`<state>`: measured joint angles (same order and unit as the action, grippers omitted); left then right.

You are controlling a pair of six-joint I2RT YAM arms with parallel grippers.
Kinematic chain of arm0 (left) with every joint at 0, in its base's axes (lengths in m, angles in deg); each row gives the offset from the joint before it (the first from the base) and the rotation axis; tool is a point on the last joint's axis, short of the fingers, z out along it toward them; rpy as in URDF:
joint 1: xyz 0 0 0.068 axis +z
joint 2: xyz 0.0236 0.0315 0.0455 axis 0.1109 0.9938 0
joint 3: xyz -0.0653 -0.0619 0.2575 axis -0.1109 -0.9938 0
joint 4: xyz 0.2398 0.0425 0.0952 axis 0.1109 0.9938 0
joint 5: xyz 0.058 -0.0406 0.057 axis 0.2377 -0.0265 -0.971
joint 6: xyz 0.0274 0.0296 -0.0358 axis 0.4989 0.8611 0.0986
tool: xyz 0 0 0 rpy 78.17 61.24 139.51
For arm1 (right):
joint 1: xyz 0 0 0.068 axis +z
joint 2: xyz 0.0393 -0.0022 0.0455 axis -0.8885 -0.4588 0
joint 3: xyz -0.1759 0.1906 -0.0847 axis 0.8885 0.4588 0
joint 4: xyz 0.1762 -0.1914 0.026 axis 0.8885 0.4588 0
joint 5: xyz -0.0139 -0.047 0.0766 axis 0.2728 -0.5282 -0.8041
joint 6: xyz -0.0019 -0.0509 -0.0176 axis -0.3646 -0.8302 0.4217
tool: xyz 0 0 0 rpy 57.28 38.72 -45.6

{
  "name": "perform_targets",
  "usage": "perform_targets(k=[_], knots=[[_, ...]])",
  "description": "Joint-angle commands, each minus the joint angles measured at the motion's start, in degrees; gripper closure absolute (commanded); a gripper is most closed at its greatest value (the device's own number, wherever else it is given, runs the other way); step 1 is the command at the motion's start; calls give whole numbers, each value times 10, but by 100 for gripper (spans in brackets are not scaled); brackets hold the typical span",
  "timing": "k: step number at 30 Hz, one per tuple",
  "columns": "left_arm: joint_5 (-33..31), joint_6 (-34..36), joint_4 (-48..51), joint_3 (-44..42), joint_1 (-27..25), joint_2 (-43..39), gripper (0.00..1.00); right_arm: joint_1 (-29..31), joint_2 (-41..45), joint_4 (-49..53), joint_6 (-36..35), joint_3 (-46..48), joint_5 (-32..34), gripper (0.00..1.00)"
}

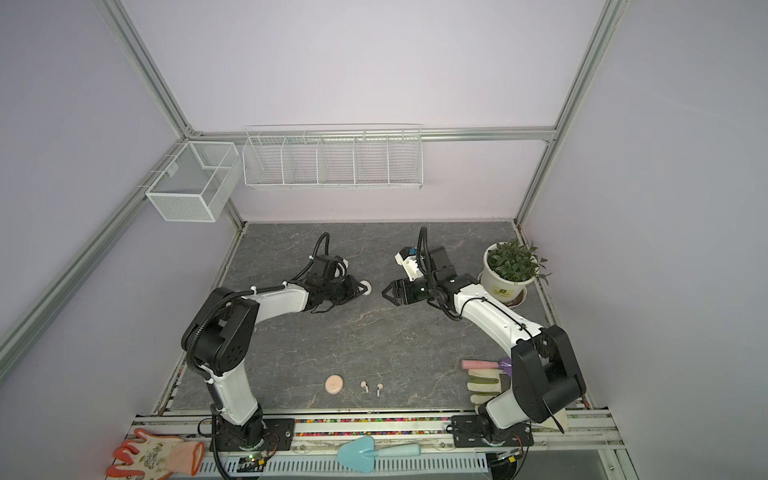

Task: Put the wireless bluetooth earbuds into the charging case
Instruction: 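Set the white case down beside the black case and open the left gripper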

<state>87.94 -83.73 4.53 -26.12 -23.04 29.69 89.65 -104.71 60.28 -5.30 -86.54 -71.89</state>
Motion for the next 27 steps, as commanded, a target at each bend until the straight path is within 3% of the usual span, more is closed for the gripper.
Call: perform_targets(k=[1,14,21,27], knots=[[-14,-1,42,15,0,11,100,-1,-8,-10,2,9,-2,26],[-12,-18,27,21,0,33,100,-1,-9,-11,0,6,-16,25],[-11,-14,29,18,0,30,81,-1,-2,-10,-3,6,-20,25],[-13,2,48,17,0,17,73,-1,21,-5,-14,6,-11,25]])
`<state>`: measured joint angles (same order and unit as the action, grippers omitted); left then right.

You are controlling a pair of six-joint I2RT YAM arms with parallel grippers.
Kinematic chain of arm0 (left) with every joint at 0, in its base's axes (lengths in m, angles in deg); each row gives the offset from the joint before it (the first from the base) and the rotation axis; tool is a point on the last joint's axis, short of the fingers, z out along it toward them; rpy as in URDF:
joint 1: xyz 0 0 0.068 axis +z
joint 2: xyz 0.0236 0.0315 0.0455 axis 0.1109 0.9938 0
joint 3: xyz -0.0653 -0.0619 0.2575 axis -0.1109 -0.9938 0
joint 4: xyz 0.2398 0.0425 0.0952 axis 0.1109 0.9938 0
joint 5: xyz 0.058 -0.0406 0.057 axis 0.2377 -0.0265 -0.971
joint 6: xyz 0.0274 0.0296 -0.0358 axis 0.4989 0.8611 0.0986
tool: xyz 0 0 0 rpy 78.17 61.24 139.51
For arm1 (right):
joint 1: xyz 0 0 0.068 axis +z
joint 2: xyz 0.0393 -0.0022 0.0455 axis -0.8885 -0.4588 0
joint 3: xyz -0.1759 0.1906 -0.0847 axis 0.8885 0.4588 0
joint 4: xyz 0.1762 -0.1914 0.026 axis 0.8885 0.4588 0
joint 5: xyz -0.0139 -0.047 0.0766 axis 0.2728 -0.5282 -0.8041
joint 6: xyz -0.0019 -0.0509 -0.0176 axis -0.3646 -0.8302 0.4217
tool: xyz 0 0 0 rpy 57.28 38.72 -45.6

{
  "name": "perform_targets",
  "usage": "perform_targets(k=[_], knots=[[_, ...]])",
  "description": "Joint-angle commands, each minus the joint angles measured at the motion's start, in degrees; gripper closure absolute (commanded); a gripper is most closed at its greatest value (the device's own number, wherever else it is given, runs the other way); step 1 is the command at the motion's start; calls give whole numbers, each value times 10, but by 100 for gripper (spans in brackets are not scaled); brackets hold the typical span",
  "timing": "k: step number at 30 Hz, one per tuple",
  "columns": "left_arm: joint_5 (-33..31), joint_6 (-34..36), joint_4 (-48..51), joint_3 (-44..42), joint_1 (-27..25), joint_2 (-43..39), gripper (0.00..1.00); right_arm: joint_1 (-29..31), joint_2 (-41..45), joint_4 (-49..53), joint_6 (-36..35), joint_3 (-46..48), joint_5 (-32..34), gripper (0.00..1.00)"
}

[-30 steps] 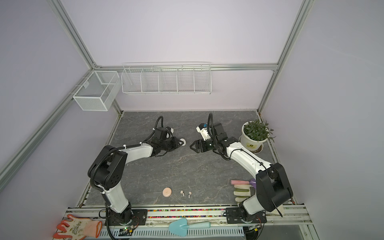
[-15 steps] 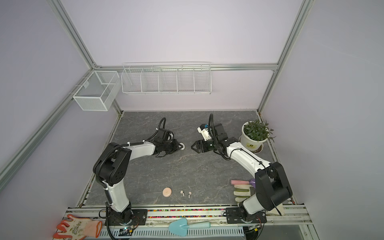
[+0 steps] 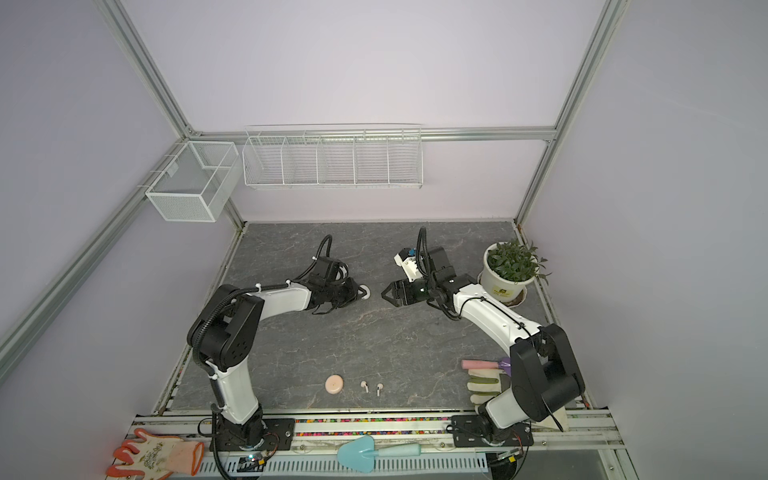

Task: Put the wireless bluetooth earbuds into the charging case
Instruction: 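Set the white case down beside the black case and open the left gripper, then grasp the pink round case near the robot with the right gripper and lift it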

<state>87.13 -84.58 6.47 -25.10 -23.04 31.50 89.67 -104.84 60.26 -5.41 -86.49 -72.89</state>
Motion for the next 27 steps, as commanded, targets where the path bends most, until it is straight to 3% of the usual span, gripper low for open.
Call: perform_targets(k=[1,20,24,27], knots=[[-6,12,30,6,0,-3,71,-1,26,-1,-14,4,2,25],[-15,40,82,-17,3,-61,59,1,126,75,-61,-4,3,22],[-20,47,84,-28,4,-75,59,46,156,49,-80,42,-6,22],[-11,50,82,-47,4,-102,59,135,188,-44,-124,128,-1,23]])
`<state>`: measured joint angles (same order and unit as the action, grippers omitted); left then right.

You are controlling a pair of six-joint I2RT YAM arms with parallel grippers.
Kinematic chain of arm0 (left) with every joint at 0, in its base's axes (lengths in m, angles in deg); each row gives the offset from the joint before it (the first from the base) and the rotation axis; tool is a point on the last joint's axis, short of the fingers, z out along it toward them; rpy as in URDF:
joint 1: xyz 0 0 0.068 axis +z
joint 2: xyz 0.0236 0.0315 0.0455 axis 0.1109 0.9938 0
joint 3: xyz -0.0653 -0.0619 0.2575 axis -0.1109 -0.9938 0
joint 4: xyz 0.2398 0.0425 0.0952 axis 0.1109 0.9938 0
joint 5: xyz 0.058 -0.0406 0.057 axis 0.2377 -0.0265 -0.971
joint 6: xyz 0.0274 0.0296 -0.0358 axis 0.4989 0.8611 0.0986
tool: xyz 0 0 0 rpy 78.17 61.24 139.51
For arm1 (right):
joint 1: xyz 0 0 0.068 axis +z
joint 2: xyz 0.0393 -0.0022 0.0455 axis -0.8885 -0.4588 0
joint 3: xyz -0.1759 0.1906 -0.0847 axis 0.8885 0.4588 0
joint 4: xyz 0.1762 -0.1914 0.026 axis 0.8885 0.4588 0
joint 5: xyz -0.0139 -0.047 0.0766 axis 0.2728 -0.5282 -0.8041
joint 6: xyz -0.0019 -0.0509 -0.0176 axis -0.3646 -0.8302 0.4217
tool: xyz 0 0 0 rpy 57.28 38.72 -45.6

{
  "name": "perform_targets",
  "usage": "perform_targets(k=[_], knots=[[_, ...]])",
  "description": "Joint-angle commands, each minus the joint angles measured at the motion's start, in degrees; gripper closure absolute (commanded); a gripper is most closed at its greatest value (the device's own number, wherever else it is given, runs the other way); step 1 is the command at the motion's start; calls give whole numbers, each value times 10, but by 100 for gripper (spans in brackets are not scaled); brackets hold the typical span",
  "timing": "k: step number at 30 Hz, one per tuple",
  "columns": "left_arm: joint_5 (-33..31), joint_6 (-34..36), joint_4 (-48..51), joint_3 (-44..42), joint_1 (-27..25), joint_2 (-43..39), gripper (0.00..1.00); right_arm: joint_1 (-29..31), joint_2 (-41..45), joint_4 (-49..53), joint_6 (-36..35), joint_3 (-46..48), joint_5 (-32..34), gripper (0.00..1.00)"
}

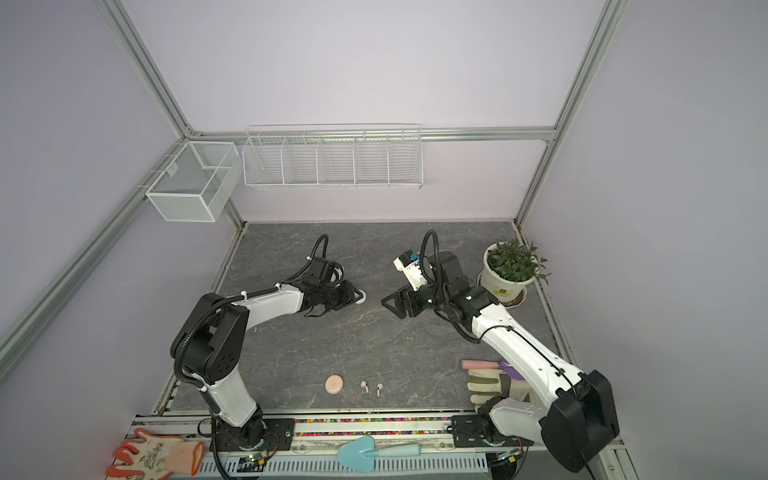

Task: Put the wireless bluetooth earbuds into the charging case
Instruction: 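Grasp the pink round case near the robot with the right gripper and lift it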

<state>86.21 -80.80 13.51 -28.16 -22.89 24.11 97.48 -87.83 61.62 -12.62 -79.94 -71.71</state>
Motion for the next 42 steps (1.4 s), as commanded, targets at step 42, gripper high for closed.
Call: perform_targets(k=[42], knots=[[112,-33,-57,-235,141,-194,56,341,-348,-282,-257,40,150,28]])
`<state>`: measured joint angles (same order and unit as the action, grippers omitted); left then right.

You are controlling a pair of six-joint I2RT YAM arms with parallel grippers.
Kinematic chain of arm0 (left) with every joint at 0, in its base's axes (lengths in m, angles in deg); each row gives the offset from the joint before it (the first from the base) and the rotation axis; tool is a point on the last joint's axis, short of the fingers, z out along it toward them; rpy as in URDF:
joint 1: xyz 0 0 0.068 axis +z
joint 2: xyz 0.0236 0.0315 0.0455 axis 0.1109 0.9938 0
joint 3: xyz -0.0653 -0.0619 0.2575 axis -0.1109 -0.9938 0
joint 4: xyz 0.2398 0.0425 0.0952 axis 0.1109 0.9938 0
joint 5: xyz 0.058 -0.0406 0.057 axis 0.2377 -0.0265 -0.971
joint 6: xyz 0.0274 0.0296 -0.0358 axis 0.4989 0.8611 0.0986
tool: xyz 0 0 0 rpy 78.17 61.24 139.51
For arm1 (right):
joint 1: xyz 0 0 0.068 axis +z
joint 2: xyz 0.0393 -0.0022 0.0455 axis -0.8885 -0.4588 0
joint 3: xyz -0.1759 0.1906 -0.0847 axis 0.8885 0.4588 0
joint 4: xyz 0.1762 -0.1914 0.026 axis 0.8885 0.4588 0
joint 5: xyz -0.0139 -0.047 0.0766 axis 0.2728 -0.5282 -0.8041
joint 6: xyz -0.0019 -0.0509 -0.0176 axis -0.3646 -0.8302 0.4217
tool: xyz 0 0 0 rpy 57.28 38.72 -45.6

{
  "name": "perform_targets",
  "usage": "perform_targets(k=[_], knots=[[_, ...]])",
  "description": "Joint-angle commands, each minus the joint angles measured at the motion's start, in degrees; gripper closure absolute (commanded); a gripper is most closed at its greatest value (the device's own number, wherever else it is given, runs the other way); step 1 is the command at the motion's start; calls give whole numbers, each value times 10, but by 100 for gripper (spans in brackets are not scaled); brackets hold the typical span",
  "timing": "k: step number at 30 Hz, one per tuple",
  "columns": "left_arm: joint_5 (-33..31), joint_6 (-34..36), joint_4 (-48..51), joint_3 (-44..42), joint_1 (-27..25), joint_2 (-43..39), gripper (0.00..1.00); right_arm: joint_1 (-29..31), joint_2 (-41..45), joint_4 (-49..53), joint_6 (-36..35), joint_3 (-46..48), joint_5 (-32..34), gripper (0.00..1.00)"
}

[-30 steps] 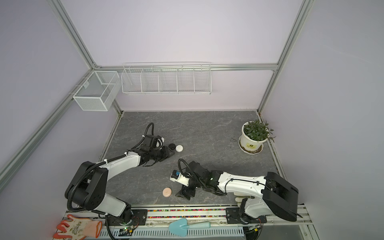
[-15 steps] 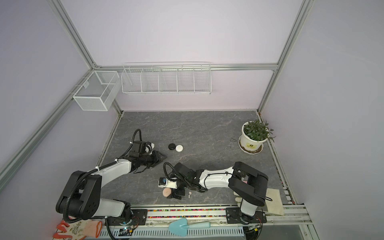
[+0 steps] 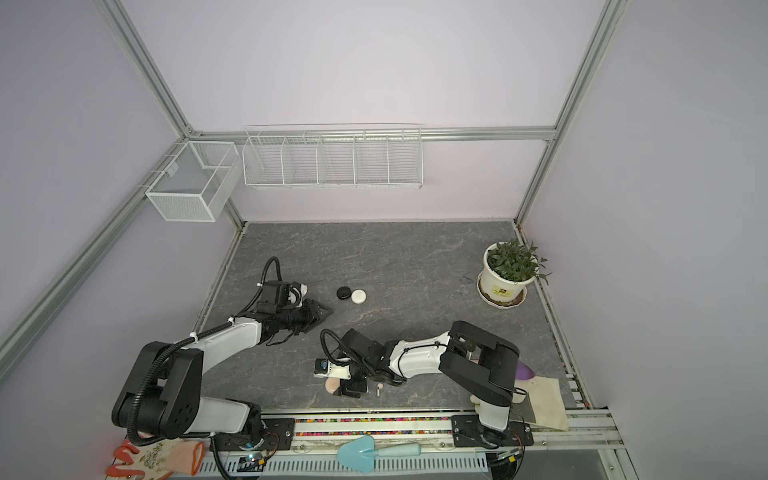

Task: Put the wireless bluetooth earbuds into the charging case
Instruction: 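Grasp the pink round case near the robot with the right gripper and lift it, then carry the pink case to the left gripper while the left gripper grasps it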

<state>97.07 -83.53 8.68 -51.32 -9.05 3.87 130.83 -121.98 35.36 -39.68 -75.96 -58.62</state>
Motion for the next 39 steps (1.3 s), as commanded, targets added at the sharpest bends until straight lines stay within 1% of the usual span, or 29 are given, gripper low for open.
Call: perform_targets(k=[1,6,12,18,22,24,27,32,33,37,39], knots=[[6,-7,-11,-4,3,10,56,9,-10,-24,19,-1,23,29],[6,-7,-10,-6,7,7,56,14,-16,-14,24,-2,30,36],[7,-6,-12,-6,12,6,57,13,-5,9,15,-6,31,48],[13,-4,-13,-8,17,2,57,5,14,15,15,-6,30,51],[35,-5,-24,-15,24,-11,58,-7,51,28,8,-6,45,52],[66,-14,-53,-23,25,-21,59,-20,77,43,-5,-6,57,53],[112,-45,-121,-42,25,-42,59,-48,114,83,-46,-6,78,53],[172,-55,-191,-74,25,-63,62,-109,170,120,-99,-27,93,54],[184,-67,-215,-85,25,-64,62,-116,177,124,-105,-27,98,54],[236,-155,-383,-131,17,-51,63,-141,198,135,-117,-29,112,54],[250,-171,-416,-136,2,-49,63,-146,204,135,-120,-31,114,54]])
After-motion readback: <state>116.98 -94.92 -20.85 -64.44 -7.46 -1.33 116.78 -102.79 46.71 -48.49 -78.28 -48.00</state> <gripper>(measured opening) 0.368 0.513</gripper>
